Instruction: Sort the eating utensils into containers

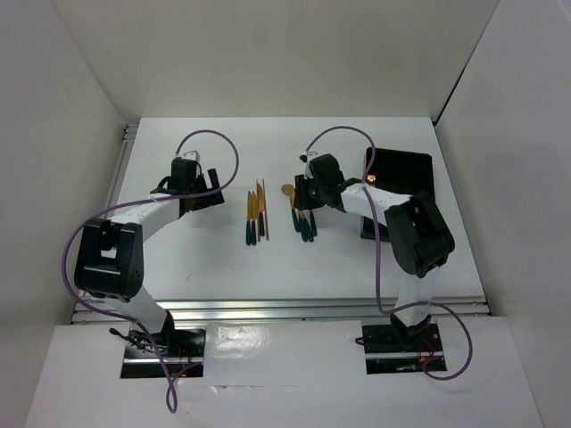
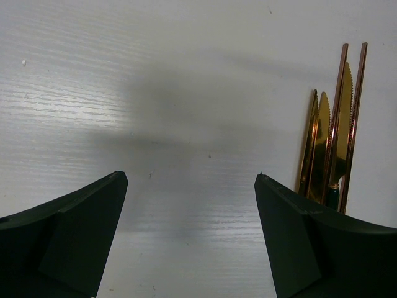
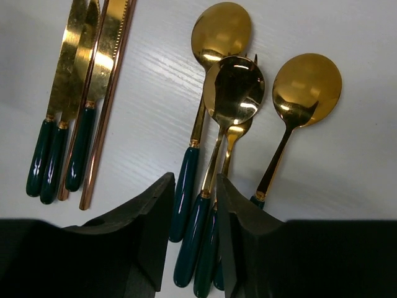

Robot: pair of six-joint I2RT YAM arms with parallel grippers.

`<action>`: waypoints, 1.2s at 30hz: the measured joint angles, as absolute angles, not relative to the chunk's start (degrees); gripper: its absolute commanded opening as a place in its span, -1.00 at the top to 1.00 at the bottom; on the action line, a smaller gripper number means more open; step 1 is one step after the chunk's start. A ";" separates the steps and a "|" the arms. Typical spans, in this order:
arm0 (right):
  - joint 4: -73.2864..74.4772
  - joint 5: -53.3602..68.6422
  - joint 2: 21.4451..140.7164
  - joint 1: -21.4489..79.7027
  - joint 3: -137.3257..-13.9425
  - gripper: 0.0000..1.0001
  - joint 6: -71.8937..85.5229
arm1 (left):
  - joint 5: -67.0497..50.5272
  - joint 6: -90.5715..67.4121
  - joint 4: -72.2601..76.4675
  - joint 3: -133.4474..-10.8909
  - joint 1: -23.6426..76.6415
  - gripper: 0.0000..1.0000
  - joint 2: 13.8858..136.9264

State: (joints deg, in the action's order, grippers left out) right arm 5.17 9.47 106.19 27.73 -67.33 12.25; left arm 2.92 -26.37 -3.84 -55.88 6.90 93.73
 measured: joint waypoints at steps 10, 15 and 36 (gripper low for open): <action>7.14 8.93 107.18 27.99 -68.77 0.32 14.33 | 2.68 -26.37 -3.75 -55.88 6.87 -0.98 93.71; 8.99 7.16 107.18 29.89 -68.77 0.38 14.94 | 2.68 -26.37 -3.79 -55.88 6.90 -0.98 93.71; 13.10 2.66 107.20 30.46 -66.92 0.46 16.43 | 2.68 -27.18 -3.81 -55.88 6.87 -0.98 94.00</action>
State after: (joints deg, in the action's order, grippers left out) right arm 13.10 2.66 107.20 30.46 -66.92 16.43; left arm 2.68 -27.18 -3.81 -55.88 6.87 94.00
